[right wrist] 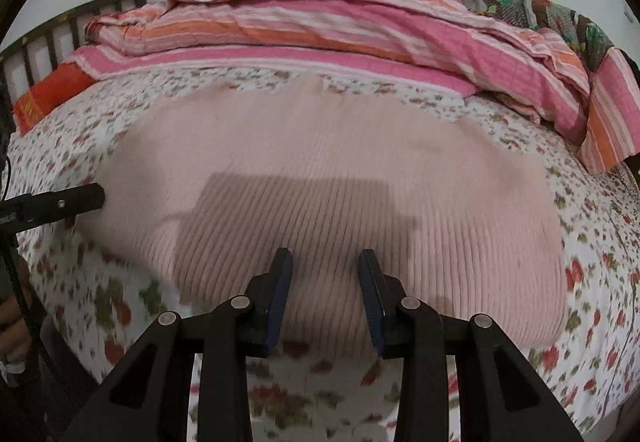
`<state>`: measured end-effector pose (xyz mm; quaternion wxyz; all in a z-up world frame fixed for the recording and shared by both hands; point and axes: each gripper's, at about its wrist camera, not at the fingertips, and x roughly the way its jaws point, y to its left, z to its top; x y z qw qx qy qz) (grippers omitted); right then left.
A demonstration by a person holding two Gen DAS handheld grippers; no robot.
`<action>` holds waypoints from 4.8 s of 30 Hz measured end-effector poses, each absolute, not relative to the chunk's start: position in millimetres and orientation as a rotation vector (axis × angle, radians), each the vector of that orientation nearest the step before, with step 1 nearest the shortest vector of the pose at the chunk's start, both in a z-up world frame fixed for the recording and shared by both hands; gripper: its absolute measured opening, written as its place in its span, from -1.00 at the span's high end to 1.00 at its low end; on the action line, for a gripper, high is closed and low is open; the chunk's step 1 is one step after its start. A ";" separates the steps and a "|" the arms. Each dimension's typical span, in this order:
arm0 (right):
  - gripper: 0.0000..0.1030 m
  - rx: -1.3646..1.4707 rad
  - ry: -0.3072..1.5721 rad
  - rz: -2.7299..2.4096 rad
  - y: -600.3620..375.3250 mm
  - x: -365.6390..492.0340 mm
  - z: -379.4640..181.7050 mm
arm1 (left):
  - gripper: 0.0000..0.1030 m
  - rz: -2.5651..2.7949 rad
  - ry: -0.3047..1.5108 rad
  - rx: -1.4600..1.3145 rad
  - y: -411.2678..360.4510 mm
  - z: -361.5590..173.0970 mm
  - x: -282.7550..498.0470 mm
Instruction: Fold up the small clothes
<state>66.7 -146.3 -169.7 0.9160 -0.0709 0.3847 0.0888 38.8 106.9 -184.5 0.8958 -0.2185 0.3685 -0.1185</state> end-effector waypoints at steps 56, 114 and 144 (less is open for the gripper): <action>0.31 0.261 0.737 -0.100 -406.0 9.3 -121.9 | 0.66 -0.180 0.625 0.016 -198.6 -89.6 102.7; 0.27 0.350 0.815 0.228 -326.2 144.0 -152.7 | -0.31 -0.499 0.726 -0.347 -34.6 -138.7 138.1; 0.31 0.334 0.608 0.184 -285.0 139.9 -26.5 | -0.31 -0.411 0.655 -0.434 40.9 -126.5 123.3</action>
